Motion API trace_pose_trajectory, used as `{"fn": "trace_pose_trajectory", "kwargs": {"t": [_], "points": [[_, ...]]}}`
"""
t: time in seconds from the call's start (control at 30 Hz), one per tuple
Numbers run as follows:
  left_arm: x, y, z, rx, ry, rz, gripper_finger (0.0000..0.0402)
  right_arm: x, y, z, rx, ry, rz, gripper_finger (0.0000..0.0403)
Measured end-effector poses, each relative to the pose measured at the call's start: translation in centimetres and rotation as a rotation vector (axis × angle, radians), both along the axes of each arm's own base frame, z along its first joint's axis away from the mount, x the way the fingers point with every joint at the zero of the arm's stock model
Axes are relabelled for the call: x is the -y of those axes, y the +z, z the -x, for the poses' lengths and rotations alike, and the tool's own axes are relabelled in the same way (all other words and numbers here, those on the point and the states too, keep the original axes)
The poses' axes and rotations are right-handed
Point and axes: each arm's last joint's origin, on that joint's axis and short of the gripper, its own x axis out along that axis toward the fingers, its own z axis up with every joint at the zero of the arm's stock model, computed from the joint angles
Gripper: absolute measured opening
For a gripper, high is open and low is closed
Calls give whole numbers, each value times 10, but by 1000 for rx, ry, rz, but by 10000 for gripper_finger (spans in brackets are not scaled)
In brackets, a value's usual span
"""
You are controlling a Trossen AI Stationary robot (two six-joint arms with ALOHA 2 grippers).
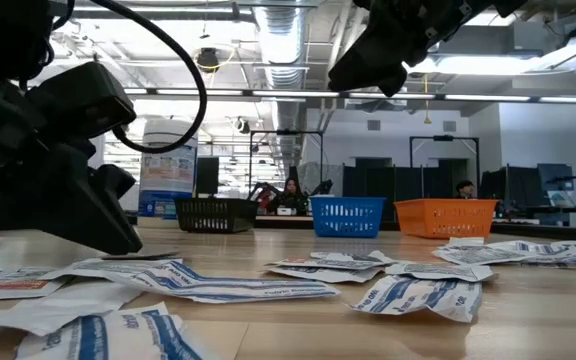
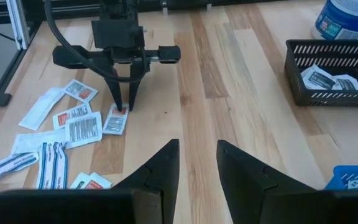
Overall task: Pick & Place First Aid Supplies
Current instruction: Put the orange ointment pack into the orange bin
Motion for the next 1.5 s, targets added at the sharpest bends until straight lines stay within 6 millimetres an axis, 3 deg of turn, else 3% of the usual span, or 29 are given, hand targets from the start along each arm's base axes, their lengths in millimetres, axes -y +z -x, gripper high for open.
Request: {"fn": "trace_pose_trajectory", "kwargs": {"t": [0.13,0.33,0.53,0.67,0.8,1.03,1.23,1.5], "points": [[-3,4,0,11,11,-9,10,0,0,0,1,-1,0,102],[-11,18,1,93,86,-145,5,0,0,0,4,-1,-1,102],[-17,29,-2,148,136,-159,5,-1,-2,-2,1,-51,-75,102],[-21,29,-4,152,154,-158,4,-4,-24,-13,-52,-85,-112,102],[-23,31,-6,167,160,-172,4,-8,-59,-35,-54,-130,-185,102],[-24,32,-7,178,168,-166,5,4,-98,-72,-55,-74,-422,102],[-24,33,-7,182,169,-164,5,9,-115,-87,-87,-78,-485,102],[-26,34,-8,194,204,-181,5,7,-118,-93,-76,-55,-503,102]]}}
